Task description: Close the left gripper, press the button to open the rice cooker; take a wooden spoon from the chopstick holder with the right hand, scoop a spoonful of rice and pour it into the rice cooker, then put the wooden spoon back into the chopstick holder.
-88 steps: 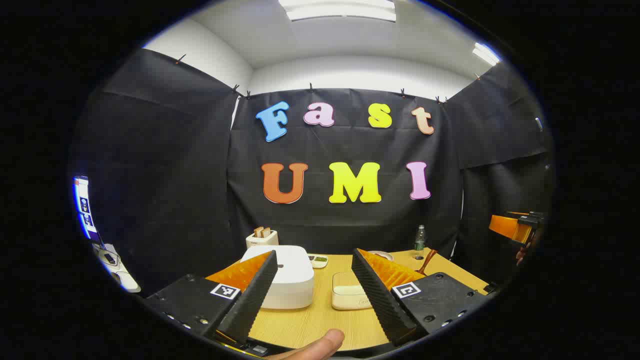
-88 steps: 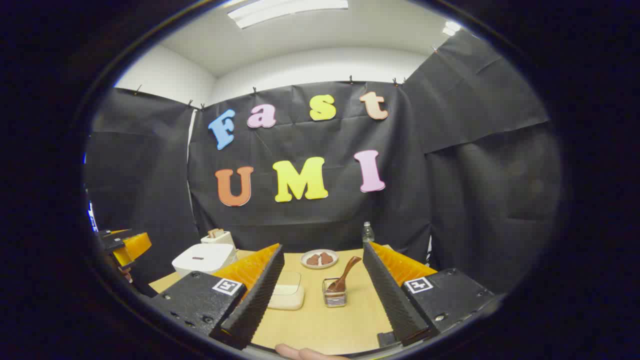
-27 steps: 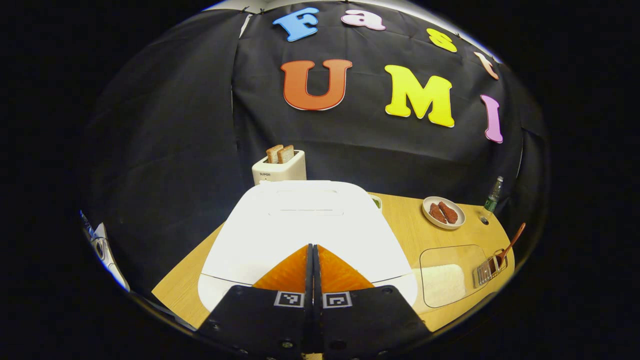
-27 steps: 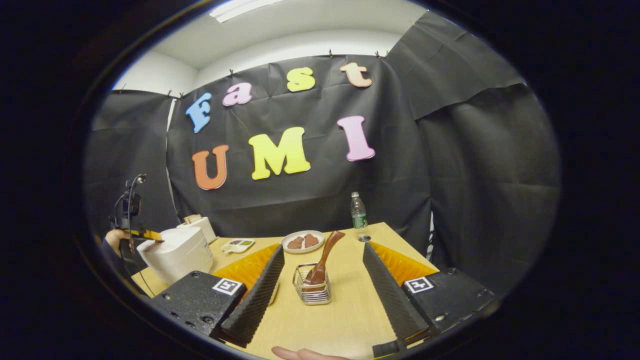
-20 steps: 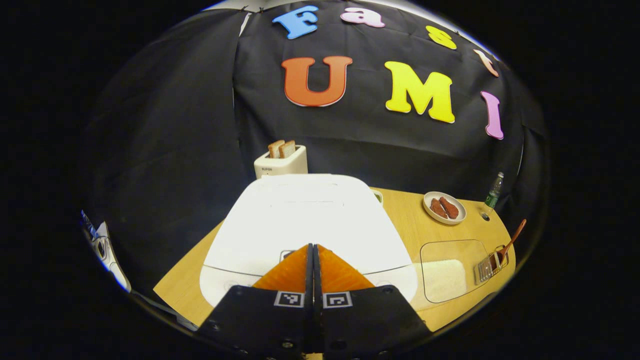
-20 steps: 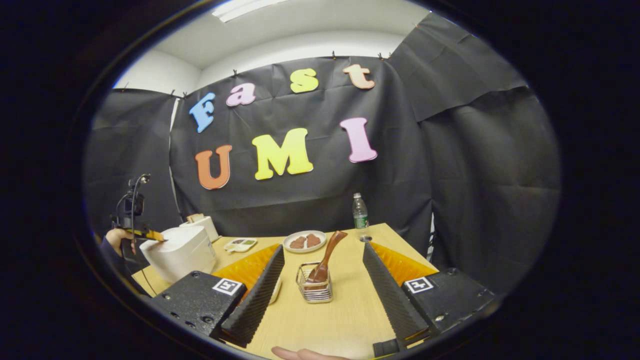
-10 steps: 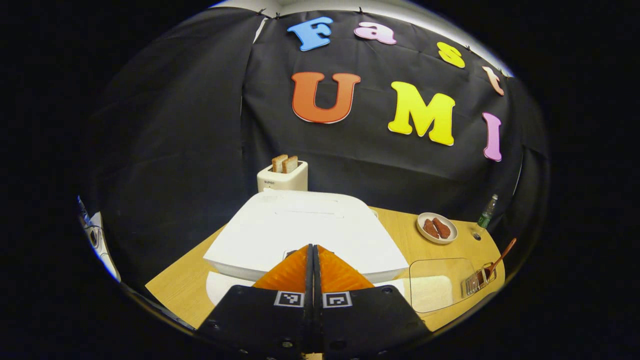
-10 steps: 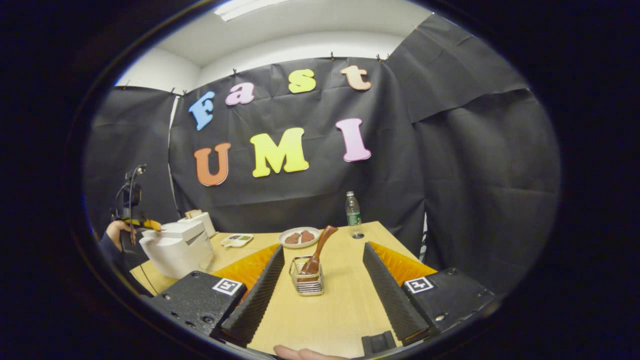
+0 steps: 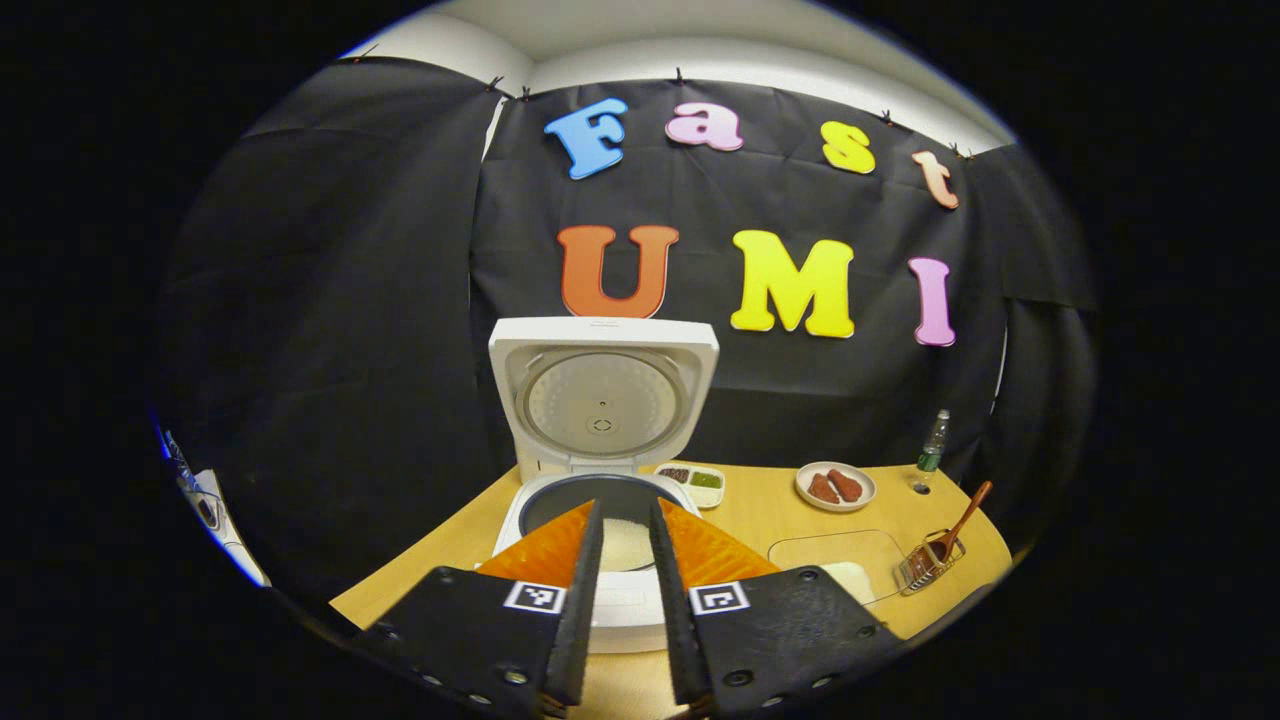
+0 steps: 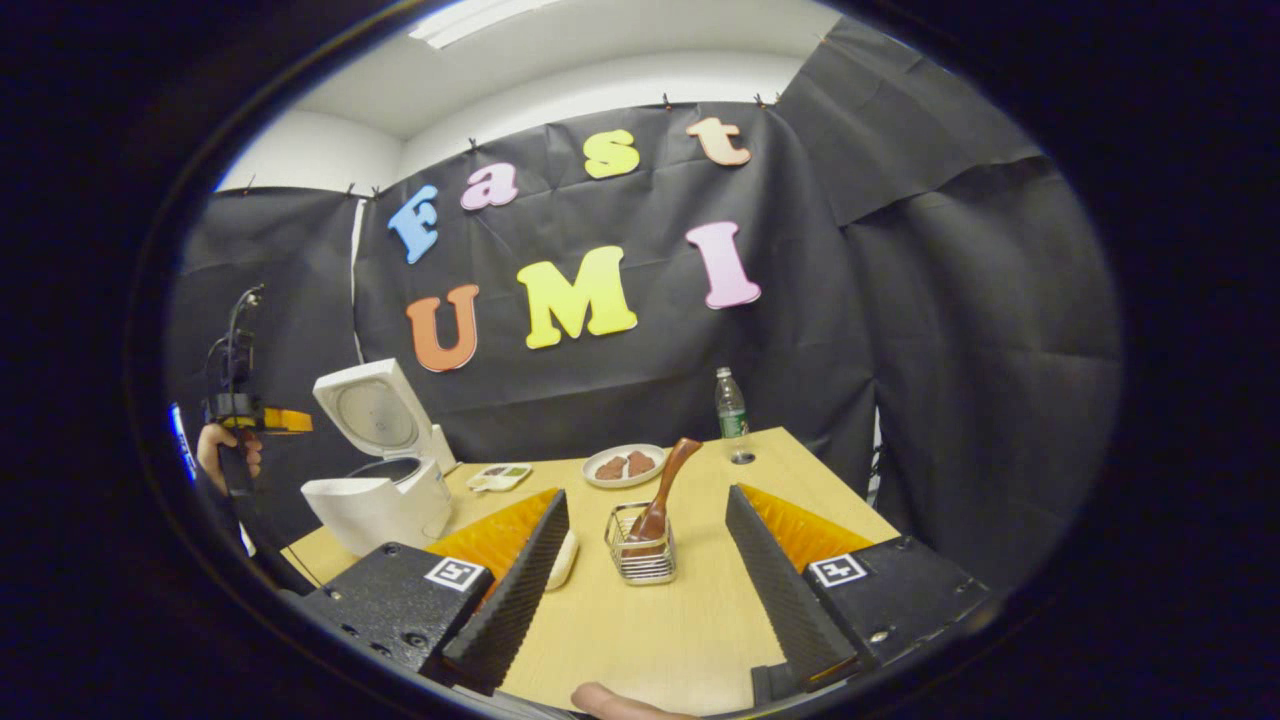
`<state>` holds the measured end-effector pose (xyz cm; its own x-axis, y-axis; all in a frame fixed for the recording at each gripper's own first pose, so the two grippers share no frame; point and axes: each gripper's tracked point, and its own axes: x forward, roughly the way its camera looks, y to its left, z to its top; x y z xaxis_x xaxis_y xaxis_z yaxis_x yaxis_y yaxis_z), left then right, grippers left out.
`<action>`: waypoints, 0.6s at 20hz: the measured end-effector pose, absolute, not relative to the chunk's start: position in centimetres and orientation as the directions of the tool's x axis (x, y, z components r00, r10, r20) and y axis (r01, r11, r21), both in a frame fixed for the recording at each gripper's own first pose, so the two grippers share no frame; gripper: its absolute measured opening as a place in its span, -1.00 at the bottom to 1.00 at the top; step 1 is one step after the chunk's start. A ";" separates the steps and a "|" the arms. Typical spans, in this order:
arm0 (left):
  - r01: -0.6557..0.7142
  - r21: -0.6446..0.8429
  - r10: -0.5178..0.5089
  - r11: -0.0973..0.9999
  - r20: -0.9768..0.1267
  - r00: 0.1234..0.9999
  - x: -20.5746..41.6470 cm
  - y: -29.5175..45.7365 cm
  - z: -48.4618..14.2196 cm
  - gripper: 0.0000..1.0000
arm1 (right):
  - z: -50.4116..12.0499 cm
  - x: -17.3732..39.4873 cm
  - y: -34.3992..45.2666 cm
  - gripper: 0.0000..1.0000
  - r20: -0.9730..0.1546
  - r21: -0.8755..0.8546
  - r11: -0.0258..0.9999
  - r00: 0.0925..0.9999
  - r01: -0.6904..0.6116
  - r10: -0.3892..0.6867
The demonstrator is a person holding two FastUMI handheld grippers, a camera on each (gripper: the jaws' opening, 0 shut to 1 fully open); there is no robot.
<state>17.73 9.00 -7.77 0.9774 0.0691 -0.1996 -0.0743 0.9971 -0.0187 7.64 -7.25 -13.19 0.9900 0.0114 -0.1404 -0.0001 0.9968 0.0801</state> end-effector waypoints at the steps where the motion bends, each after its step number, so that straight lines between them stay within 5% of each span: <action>1: -0.066 0.002 0.065 0.998 -0.173 0.983 16.8 8.7 -7.5 -0.34 | -13.6 7.8 -7.5 1.00 -0.151 0.072 0.997 0.989 0.010 0.001; 4: -0.061 0.028 0.064 0.998 -0.120 0.991 13.3 7.8 -6.4 0.93 | -14.4 8.5 -8.1 1.00 -0.180 0.068 0.997 0.984 0.030 -0.017; 12: -0.021 0.005 0.021 1.000 0.002 1.000 4.7 5.2 -3.7 0.92 | -15.5 15.4 -8.6 1.00 -0.174 0.149 0.989 0.985 0.022 0.005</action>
<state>4.69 5.21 -3.70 0.9998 0.0210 0.0022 -0.0211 0.9998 0.0052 15.39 -8.60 -15.48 0.9848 0.0046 -0.1736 0.0216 0.9886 0.1492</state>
